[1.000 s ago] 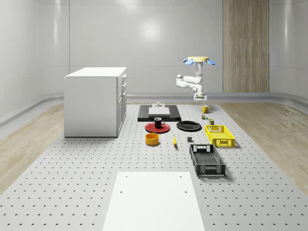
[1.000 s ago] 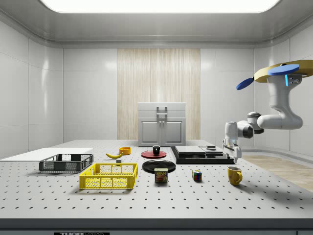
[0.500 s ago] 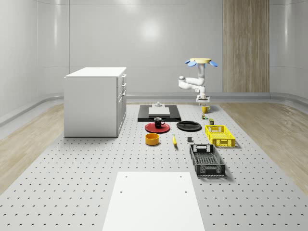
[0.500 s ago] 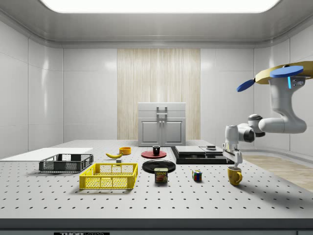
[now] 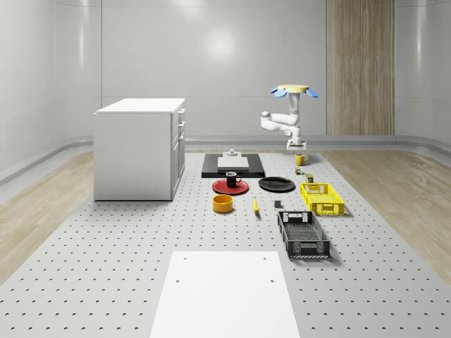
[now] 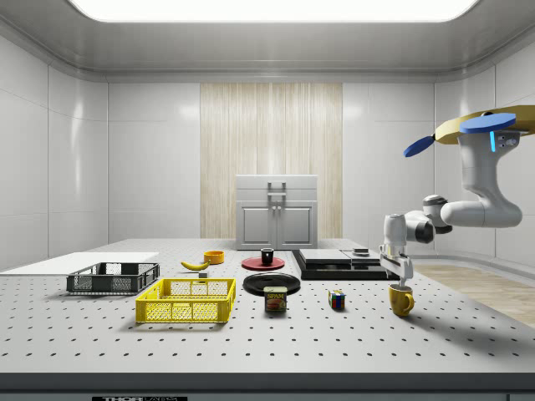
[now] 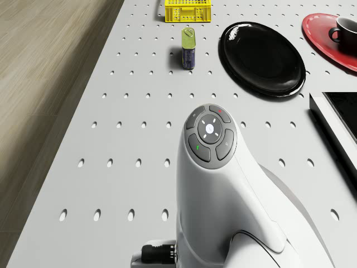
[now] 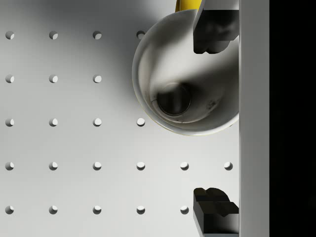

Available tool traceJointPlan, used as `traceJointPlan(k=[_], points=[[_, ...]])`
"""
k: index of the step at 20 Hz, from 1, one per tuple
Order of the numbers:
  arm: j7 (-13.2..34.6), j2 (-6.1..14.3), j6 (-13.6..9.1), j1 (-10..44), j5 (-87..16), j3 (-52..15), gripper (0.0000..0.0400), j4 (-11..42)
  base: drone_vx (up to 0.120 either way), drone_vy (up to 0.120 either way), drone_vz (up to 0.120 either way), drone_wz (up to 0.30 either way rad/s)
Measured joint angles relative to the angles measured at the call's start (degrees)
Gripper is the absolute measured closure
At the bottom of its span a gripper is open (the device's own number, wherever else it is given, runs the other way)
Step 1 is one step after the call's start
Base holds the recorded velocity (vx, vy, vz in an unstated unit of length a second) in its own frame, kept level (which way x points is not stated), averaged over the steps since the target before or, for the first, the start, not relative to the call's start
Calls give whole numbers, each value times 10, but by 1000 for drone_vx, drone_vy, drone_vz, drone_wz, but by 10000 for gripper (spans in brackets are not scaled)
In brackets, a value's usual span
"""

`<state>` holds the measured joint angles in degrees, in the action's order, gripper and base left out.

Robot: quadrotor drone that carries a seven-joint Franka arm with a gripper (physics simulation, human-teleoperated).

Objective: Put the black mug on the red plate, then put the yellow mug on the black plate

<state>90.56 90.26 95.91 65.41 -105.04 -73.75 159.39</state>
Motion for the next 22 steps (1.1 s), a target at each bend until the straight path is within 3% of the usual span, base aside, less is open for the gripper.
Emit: traceJointPlan(k=[10,22], points=[[-7,-2,16,2,-37,40,0,-14,0,0,0,0],[-10,-6,16,1,-45,47,0,-17,0,0,0,0]])
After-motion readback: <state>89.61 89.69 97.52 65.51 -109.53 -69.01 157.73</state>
